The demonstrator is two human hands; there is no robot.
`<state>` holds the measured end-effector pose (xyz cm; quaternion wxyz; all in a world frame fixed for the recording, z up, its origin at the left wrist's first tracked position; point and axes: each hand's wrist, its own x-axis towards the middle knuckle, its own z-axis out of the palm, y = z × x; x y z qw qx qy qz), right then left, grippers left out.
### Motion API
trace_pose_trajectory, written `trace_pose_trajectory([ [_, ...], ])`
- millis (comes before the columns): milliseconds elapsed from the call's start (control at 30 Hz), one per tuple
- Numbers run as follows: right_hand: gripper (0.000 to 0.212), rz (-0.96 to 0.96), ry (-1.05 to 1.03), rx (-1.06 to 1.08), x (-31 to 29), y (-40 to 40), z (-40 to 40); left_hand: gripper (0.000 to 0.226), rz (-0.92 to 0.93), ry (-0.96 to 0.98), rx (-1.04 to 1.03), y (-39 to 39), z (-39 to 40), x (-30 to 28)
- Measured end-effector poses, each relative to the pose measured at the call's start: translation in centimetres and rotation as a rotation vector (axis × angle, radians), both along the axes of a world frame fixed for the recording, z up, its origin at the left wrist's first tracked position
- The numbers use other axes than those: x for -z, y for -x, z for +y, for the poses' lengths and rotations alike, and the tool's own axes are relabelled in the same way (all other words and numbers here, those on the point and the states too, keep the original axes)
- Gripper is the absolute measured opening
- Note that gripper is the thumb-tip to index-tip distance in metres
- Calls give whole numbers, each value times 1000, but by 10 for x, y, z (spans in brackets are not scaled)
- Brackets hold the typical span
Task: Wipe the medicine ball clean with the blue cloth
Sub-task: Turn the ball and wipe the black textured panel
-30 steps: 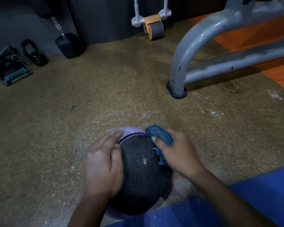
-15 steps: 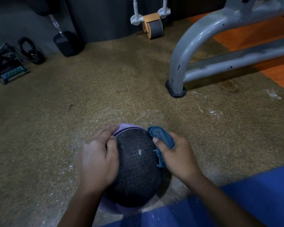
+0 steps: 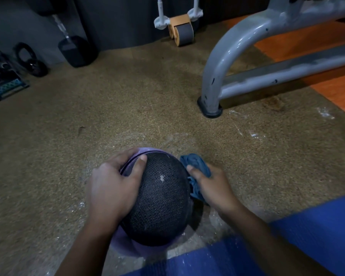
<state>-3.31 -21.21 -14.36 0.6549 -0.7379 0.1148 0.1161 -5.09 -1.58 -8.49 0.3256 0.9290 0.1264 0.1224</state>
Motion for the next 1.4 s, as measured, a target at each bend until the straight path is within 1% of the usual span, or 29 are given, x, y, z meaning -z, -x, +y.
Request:
trace_pose_trajectory([
  [33, 12, -12, -15, 14, -3, 7, 0, 39, 4, 6, -12, -3, 1, 0],
  [100, 7, -108, -17, 31, -14, 19, 5, 32, 4, 9, -18, -8, 2, 0],
  [167, 10, -251, 78, -20, -32, 24, 14, 38, -6, -2, -10, -9, 3, 0],
  [233, 18, -315, 216, -112, -45, 19, 21, 46, -17, 6, -4, -7, 3, -1],
  [267, 22, -318, 258, -130, -44, 14, 22, 47, -21, 21, -4, -6, 4, -1],
  [333, 25, -293, 293, -82, -32, 4, 21, 51, -26, 56, -20, -3, 5, 0],
  [367, 24, -247, 248, -37, -26, 1, 19, 53, -25, 62, -30, -2, 5, 0],
  [400, 22, -184, 157, 0, -19, -1, 15, 56, -20, 59, -43, -3, 5, 1],
  [433, 16, -128, 83, 18, -12, -2, 12, 57, -9, 56, -57, -4, 4, 2],
  [467, 10, -97, 30, 26, -8, -1, 10, 58, 6, 55, -71, -5, 4, 2],
  [500, 9, -89, 10, 26, -8, 1, 8, 57, 20, 54, -81, -8, 3, 1],
  [567, 9, -117, -16, 13, -15, 8, 8, 58, 31, 42, -89, -11, 2, 1],
  [633, 14, -205, 4, -28, -25, 20, 11, 55, 24, 34, -84, -13, 1, 0],
  [700, 12, -273, 101, -61, -35, 28, 15, 48, 14, 54, -79, -13, 1, -1],
  [767, 17, -266, 168, -59, -31, 23, 17, 47, 5, 77, -70, -11, 3, -2],
  [833, 22, -191, 138, -13, -17, 12, 13, 49, 3, 89, -71, -9, 3, -2],
  [867, 22, -140, 63, 13, -12, 7, 10, 49, 0, 98, -76, -9, 3, -3],
  [933, 12, -3, -72, 54, -1, 2, 6, 48, 2, 108, -93, -9, 1, -3],
  [1000, 11, 59, -103, 59, 5, 9, 5, 48, 18, 99, -104, -9, 1, -4],
  [1067, 5, 2, -85, 91, 4, 21, 6, 46, 28, 107, -108, -10, 2, -5],
  [1100, 10, -62, -50, 88, 0, 28, 8, 46, 31, 114, -105, -10, 4, -5],
  [1133, 11, -128, -19, 64, -7, 34, 11, 46, 31, 115, -102, -10, 6, -5],
  [1167, 9, -195, 13, 37, -13, 38, 14, 45, 28, 115, -97, -9, 8, -4],
  [1233, 12, -263, 104, -34, -26, 37, 19, 39, 12, 115, -99, -6, 11, -3],
  [1300, 10, -278, 150, -28, -24, 25, 20, 30, 2, 127, -113, -5, 14, -2],
  [1333, 4, -255, 151, -2, -17, 17, 20, 28, -1, 137, -116, -5, 16, -1],
  [1367, 8, -218, 138, 25, -8, 11, 19, 27, -3, 147, -121, -4, 17, 0],
  [1400, 16, -165, 107, 45, 2, 7, 18, 26, -3, 155, -129, -4, 17, 0],
])
